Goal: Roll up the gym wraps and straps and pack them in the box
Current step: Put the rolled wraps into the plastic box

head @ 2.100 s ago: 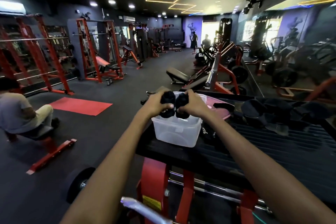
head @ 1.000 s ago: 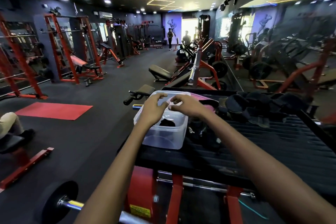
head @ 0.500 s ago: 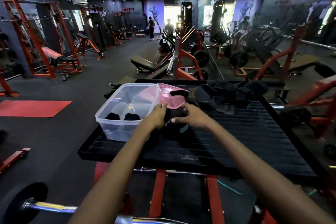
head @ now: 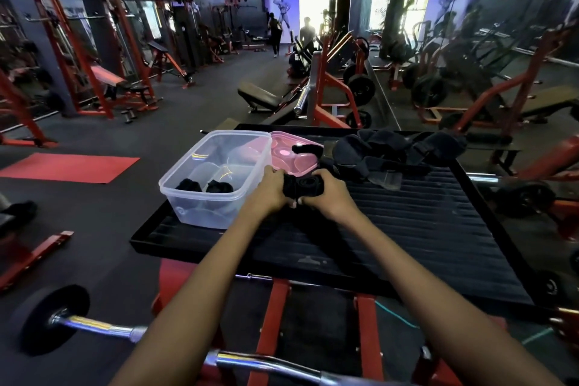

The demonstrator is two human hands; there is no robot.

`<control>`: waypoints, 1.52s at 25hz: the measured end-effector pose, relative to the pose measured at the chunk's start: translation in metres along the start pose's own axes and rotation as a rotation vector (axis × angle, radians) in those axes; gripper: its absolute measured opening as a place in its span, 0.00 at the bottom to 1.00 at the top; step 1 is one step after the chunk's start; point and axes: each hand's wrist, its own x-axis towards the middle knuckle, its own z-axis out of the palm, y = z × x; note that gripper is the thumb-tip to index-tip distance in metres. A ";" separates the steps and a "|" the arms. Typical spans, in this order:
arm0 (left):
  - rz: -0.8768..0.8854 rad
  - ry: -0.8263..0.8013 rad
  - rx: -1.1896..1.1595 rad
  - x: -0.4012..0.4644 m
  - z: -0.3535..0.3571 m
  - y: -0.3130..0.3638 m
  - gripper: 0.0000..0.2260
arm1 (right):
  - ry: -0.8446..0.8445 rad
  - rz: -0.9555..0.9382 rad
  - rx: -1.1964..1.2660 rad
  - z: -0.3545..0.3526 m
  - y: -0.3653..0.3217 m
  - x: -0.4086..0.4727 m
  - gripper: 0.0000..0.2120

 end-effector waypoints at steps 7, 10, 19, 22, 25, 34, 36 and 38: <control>0.051 0.242 -0.189 -0.009 -0.092 0.007 0.20 | 0.019 -0.225 0.016 -0.029 -0.076 0.017 0.26; 0.004 0.302 -0.204 -0.015 -0.129 -0.015 0.22 | -0.003 -0.301 -0.023 -0.008 -0.113 0.044 0.28; -0.197 0.175 -0.082 0.014 -0.154 -0.108 0.26 | -0.127 -0.250 -0.149 0.084 -0.148 0.090 0.24; -0.197 0.069 -0.016 0.030 -0.140 -0.135 0.30 | -0.181 -0.197 -0.239 0.105 -0.137 0.104 0.10; -0.148 -0.005 0.053 0.043 -0.128 -0.148 0.30 | -0.270 -0.162 -0.390 0.123 -0.127 0.117 0.14; -0.167 -0.206 0.226 0.050 -0.110 -0.162 0.25 | -0.461 -0.080 -0.679 0.129 -0.127 0.121 0.09; -0.169 -0.212 0.195 0.051 -0.118 -0.159 0.26 | -0.444 -0.072 -0.697 0.128 -0.128 0.119 0.15; -0.163 -0.120 0.089 0.046 -0.126 -0.150 0.28 | -0.361 -0.102 -0.596 0.123 -0.132 0.111 0.22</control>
